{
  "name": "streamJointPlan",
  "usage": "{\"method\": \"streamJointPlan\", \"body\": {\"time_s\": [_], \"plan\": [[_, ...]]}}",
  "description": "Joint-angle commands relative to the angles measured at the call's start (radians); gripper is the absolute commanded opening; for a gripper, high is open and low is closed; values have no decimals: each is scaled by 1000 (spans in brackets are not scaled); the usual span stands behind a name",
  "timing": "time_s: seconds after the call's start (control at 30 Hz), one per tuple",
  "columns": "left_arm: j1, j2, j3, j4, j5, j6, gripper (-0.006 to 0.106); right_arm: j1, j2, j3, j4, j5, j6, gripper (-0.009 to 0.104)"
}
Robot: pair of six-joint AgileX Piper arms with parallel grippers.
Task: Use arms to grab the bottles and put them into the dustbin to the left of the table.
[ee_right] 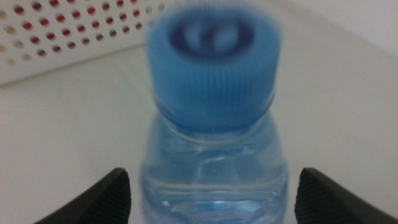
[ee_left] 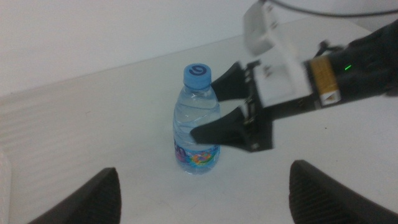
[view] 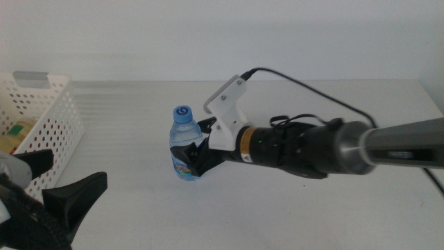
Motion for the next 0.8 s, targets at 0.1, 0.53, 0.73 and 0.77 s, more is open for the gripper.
{"method": "streamJointPlan", "body": {"time_s": [0.1,0.53,0.73,0.77], "plan": [[-4,4,-29,-5,-73,-13,86,-13,-242,135,-5,-30,2,75],[-4,4,-29,-5,-73,-13,86,-38,-808,493,-1,161,63,72],[-4,4,-29,-5,-73,-13,86,-38,-989,573,50,285,70,71],[-4,4,-29,-5,-73,-13,86,-38,-1022,589,109,312,46,71]]}}
